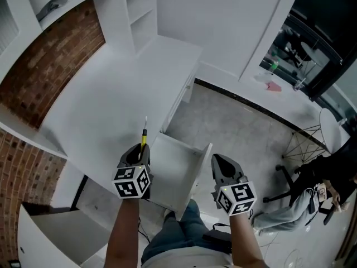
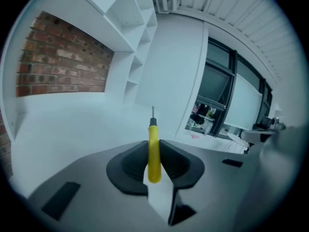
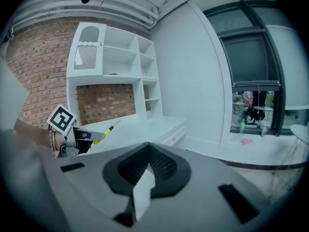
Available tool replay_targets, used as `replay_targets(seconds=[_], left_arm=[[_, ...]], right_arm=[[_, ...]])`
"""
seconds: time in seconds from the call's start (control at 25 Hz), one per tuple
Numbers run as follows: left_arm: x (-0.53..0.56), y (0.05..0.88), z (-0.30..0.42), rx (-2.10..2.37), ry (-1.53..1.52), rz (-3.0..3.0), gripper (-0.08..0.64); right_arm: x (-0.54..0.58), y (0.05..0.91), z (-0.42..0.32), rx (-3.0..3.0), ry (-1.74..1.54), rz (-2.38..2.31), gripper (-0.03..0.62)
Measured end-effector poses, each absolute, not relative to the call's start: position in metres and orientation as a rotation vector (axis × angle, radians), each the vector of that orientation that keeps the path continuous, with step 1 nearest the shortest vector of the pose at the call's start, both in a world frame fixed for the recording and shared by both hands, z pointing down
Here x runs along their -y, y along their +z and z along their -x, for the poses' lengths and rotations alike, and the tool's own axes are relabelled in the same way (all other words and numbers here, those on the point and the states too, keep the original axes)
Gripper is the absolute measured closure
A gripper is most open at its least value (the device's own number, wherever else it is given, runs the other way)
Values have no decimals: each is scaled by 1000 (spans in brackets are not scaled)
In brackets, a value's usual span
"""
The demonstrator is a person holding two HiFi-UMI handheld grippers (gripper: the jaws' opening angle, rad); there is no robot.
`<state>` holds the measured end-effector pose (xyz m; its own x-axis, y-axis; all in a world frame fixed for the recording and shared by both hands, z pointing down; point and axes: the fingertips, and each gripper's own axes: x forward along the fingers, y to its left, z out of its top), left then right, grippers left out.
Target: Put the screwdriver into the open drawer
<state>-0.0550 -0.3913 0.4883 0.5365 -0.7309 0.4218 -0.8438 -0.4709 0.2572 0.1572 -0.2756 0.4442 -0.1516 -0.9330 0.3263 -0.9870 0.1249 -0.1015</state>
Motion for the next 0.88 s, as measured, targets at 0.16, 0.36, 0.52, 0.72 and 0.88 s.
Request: replay_targets(seconds=[0.16, 0.36, 0.52, 0.72, 0.88], left_arm=[[372, 507, 15, 1145, 400, -2370, 477], [342, 551, -19, 1019, 545, -2364, 477], [319, 605, -34, 940, 688, -2308, 477], [299, 677, -39, 871, 895, -2208, 477], [296, 718, -44, 840, 1012, -2136, 477]], right_arm=[[253, 456, -182, 2136, 486, -1979, 581], [232, 483, -199, 2087, 561, -1996, 581], [220, 519, -208, 2048, 658, -1992, 581], [208, 561, -210, 1998, 766, -1952, 581], [203, 588, -207, 1973, 833, -1898, 581]])
